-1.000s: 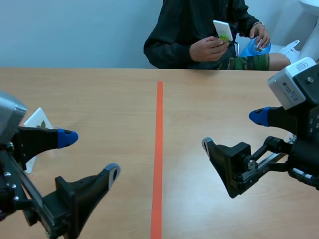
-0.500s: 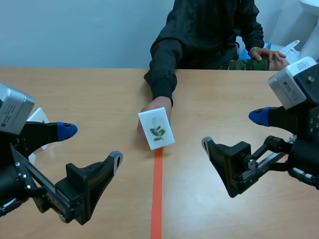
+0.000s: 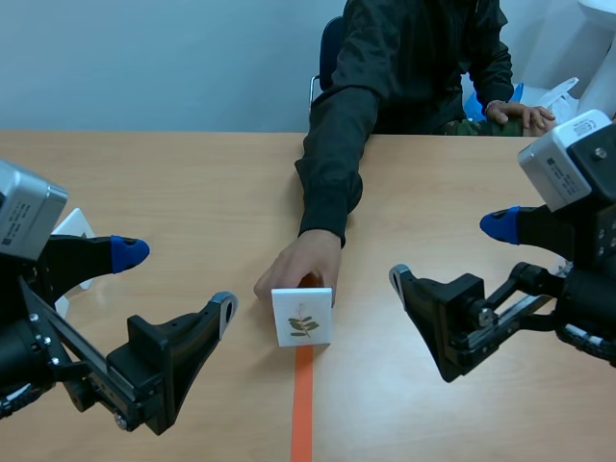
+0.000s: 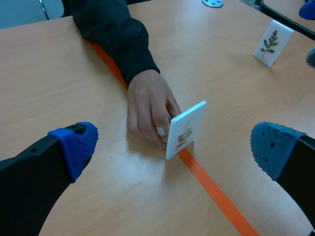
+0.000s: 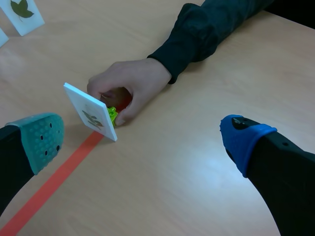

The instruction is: Sort the leaf by its shape. The table is split by an orange tape line. A compound leaf with several leaflets goes to the left side, a simple leaf with one blade goes to the right side. Return to the home posture when a red brick is placed on the table.

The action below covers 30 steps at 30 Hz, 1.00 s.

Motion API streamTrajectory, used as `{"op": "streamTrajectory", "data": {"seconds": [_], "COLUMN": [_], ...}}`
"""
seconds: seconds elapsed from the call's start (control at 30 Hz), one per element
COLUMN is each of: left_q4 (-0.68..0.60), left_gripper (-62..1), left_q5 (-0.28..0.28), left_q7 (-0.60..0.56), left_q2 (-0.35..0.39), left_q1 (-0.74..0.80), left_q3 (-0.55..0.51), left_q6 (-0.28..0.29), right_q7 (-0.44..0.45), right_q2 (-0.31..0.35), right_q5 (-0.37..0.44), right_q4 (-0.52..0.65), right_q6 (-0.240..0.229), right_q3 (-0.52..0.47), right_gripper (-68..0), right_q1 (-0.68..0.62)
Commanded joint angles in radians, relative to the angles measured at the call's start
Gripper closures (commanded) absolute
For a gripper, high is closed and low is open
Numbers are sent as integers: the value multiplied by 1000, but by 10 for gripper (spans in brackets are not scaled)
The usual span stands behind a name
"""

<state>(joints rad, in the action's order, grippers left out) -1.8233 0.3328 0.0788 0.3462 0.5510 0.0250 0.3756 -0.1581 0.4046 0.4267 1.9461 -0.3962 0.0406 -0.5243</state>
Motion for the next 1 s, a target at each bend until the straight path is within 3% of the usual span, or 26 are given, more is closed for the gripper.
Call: {"op": "streamTrajectory", "data": {"seconds": [0.0,0.5,0.83,0.97], "left_q4": [-4,-4,-4,-4], "left_gripper": [-623,-623,-623,-623], "left_q5": [7,7,7,7], "left_q7": [-14,-14,-14,-14], "left_q2": [-2,-2,-2,-2], "left_q1": [0,0,0,0], "left_q3": [-6,-6,-6,-6], "left_q6": [5,5,5,5], "right_q7": [18,18,40,108], "right_q2": [0,0,0,0], "right_q5": [7,7,3,-50], "right_q4": [7,6,-183,-295], "right_q6": [7,2,-165,-182], "right_q3": [-8,-6,64,139], "right_gripper": [-679,-679,-679,-679], "right_q1": [11,18,183,259]}}
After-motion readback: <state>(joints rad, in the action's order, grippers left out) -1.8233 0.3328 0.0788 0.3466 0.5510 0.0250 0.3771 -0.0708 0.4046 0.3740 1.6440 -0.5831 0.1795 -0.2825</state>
